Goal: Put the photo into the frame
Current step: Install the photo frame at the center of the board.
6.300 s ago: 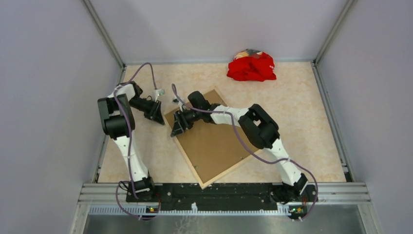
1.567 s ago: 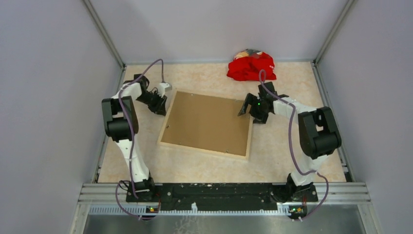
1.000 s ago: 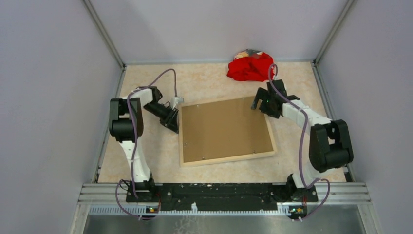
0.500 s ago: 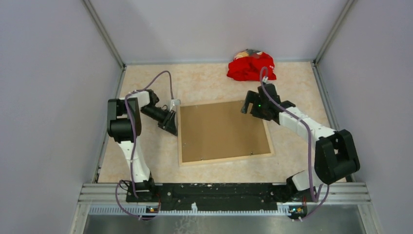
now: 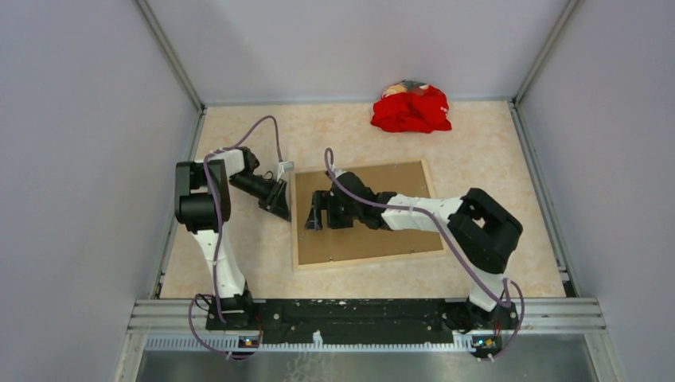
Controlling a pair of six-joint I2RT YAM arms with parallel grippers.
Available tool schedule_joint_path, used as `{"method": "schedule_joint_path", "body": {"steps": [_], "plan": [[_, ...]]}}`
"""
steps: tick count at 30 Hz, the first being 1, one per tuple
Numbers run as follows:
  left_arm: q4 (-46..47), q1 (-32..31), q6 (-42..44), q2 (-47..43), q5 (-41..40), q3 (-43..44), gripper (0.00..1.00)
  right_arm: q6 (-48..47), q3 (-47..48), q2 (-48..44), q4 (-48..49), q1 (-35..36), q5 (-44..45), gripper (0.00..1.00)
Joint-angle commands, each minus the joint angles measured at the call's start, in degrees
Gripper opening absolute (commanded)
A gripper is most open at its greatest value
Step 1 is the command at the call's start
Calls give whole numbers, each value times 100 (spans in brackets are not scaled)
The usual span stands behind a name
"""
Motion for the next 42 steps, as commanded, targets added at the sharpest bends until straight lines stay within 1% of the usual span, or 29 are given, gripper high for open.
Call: {"method": "schedule_joint_path", "body": {"steps": [1,5,16,22,32,42], "plan": [[195,12,-206,-54,240,-34,32,322,444,480,830,275,-517,77],[342,12,-323,-21,144,-80,31,358,538,714,967,406,-757,76],[395,14,-373,18,113,-61,30,517,651,1200,1271,427,-1295,75],[396,12,-386,-13,100,-9,30,561,797,1439,1231,442,-1466,74],[356,14,-391,-30,118,45,29,615,729,1508,1239,478,-1376,74],[346,13,-322,-57,100,-5,29,615,928,1682,1200,480,-1373,74]]}}
